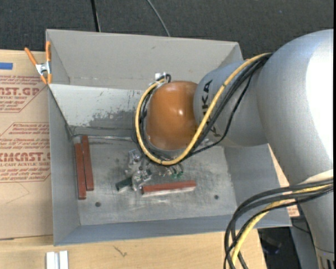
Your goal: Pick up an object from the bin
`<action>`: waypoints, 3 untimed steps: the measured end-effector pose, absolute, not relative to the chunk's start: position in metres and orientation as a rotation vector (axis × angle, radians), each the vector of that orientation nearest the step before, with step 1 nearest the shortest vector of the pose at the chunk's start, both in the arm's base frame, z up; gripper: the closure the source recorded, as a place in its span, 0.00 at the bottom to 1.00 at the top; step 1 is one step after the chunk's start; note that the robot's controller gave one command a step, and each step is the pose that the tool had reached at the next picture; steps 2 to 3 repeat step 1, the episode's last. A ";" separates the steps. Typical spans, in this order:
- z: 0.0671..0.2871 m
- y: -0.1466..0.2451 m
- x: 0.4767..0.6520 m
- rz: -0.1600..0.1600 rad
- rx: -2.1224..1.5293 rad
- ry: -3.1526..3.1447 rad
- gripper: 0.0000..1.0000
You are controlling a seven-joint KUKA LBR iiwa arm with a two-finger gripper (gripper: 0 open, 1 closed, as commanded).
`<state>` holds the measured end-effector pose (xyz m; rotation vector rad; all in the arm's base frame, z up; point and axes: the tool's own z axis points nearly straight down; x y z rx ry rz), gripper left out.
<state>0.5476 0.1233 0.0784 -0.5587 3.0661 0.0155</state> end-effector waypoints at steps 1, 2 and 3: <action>0.215 0.124 0.545 0.002 -0.586 3.083 1.00; 0.215 0.124 0.545 0.002 -0.586 3.083 1.00; 0.215 0.124 0.545 0.002 -0.586 3.083 1.00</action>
Offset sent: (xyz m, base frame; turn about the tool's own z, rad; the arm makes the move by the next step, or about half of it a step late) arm 0.0000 0.0000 0.0000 0.0000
